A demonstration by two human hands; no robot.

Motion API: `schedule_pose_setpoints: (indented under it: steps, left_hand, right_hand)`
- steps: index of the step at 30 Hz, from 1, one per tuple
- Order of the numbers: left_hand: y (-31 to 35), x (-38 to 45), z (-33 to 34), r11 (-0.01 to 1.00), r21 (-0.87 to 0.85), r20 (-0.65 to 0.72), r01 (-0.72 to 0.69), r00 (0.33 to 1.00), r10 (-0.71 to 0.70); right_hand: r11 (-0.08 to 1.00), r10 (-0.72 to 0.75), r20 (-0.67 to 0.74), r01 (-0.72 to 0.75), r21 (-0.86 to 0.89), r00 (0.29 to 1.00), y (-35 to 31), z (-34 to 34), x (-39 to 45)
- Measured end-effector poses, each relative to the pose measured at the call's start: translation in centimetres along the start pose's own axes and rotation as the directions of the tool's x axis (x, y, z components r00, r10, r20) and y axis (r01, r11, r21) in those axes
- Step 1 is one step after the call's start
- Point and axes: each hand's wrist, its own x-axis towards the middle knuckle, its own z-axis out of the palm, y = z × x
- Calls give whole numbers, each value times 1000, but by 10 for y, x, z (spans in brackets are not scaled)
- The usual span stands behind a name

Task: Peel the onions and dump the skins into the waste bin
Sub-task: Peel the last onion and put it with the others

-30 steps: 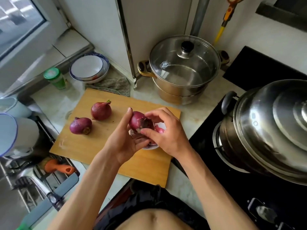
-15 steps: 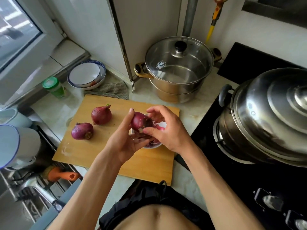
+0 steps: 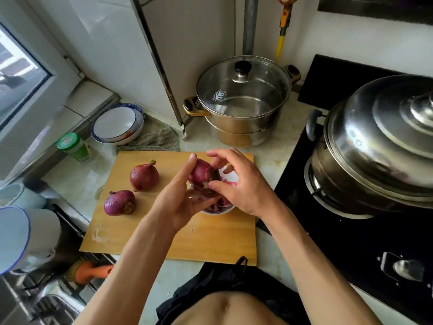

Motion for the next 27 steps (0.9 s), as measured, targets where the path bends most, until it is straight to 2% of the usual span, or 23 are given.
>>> schedule_pose_setpoints:
  steps: [5, 12, 27]
  left_hand:
    - [3, 4, -9, 997, 73, -17, 3, 1000, -2]
    - [-2, 7, -18, 998, 45, -41, 42, 998, -40]
    - [-4, 3, -15, 995, 58, -66, 75, 995, -71]
  right_hand:
    - [999, 53, 39, -53, 3, 998, -4, 6, 3]
    - [996, 89, 110, -87, -27, 990, -5, 8, 7]
    - [990, 116, 139, -104, -93, 983, -2, 12, 5]
